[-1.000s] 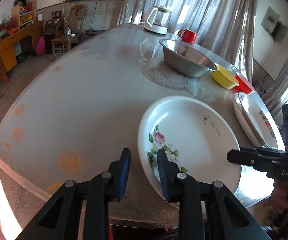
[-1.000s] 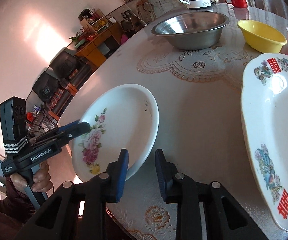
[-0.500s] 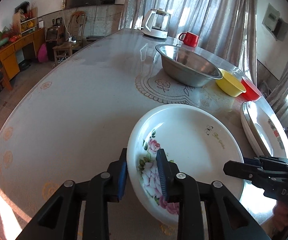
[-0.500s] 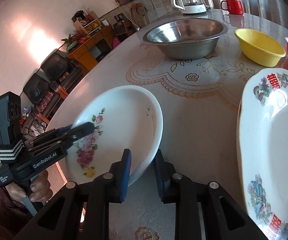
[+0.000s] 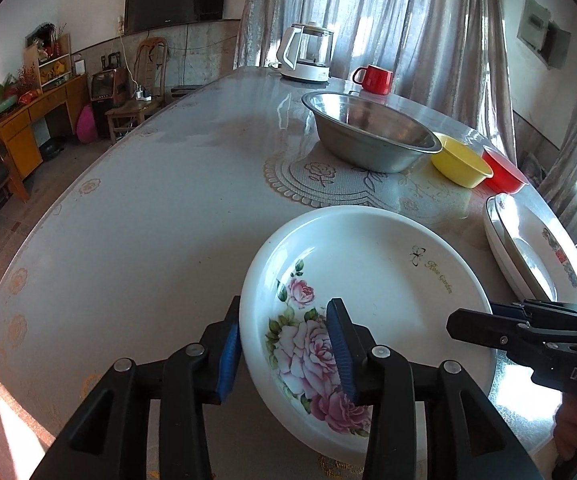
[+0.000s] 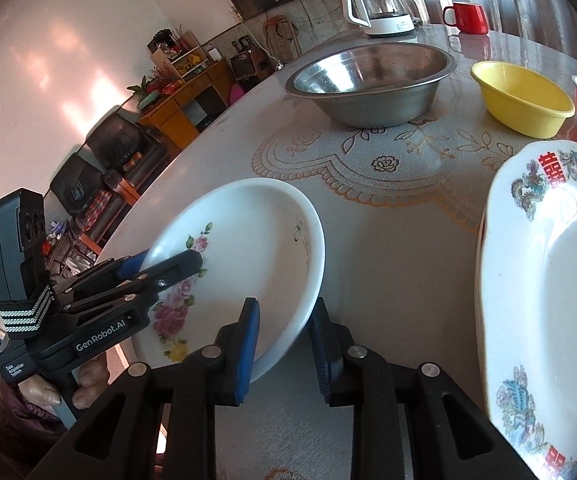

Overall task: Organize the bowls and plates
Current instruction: 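Lift the rose plate and carry it toward the plate stack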

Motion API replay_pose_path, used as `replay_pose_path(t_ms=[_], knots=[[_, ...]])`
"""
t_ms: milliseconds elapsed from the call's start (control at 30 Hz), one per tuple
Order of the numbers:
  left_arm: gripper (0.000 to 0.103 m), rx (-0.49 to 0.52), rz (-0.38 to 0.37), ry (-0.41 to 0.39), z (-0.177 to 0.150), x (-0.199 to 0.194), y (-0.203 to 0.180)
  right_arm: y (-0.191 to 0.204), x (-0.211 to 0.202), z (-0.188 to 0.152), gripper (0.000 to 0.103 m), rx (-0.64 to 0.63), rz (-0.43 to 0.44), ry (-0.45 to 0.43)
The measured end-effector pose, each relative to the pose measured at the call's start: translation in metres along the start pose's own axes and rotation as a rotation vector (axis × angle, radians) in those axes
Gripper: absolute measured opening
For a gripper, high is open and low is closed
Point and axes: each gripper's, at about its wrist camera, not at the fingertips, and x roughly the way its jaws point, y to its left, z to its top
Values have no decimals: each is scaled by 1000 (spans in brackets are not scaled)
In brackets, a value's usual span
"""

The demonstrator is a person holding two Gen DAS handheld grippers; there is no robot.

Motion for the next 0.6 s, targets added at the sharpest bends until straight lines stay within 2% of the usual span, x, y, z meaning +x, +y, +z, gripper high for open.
replay_pose_path(t_ms=[100, 400, 600], knots=[[42, -8, 14, 2, -1, -1, -2, 2, -2, -2, 22, 6, -7, -8], [39, -29, 40, 15, -2, -5, -3, 1, -5, -4, 21, 26, -2, 1], [39, -16, 32, -15, 0, -16, -9, 0, -12, -5, 21, 35, 9, -19]])
